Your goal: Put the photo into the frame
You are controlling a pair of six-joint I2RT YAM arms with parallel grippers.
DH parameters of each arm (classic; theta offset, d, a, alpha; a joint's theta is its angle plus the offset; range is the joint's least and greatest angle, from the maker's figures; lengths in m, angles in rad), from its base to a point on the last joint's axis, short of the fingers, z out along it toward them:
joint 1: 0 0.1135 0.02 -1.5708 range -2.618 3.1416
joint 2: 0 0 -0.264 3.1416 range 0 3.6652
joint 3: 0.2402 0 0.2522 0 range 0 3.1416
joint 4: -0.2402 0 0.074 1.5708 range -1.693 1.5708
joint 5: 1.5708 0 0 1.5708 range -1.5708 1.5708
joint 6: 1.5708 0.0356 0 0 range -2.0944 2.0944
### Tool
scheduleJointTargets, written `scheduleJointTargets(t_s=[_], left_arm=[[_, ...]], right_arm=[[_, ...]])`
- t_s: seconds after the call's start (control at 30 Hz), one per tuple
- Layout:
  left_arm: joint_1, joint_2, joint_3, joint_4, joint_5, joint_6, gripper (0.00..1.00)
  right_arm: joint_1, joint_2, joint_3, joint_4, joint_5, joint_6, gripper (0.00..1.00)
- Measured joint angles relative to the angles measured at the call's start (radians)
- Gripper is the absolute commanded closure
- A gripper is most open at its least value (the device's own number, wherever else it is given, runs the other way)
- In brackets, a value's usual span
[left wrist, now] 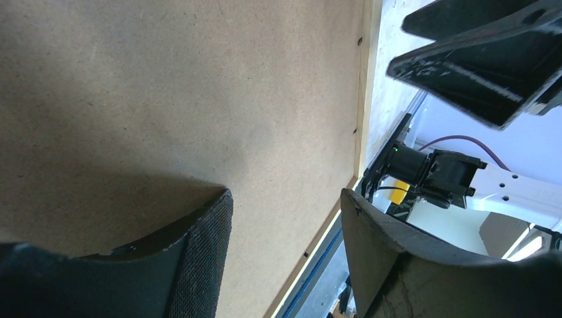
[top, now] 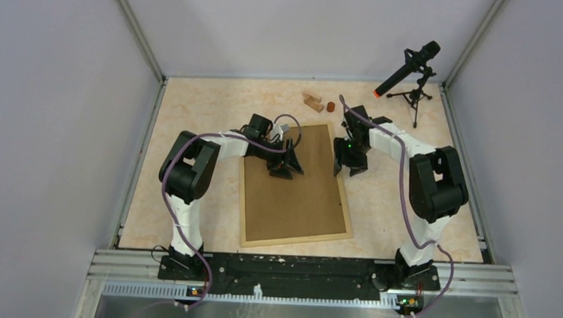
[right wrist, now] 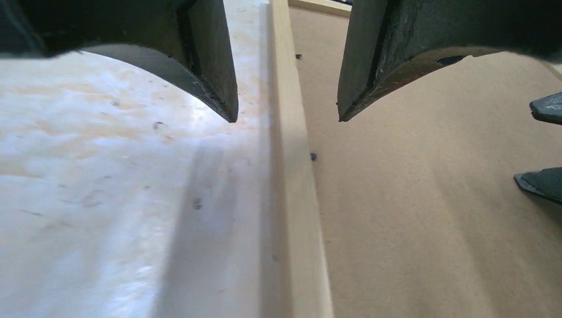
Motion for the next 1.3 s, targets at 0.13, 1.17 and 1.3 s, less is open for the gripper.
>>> scheduleJointTargets(t_s=[0.13,1.17,1.3], left_arm=[[0.0,0.0,0.0,0.0,0.0,0.0,0.27],[0.058,0.083,0.143,0.021,-0.066,-0.072,0.34],[0.058,0.083,0.143,0.021,-0.066,-0.074,0.34]], right_arm=[[-0.04,-0.016,0.023,-0.012,0.025,-0.018,0.48],[-0.148,0.31,0.346,0.104,-0.176,-0.017,0.58],[-0.149,0.326,0.367,0.102,-0.185,-0.016,0.58]])
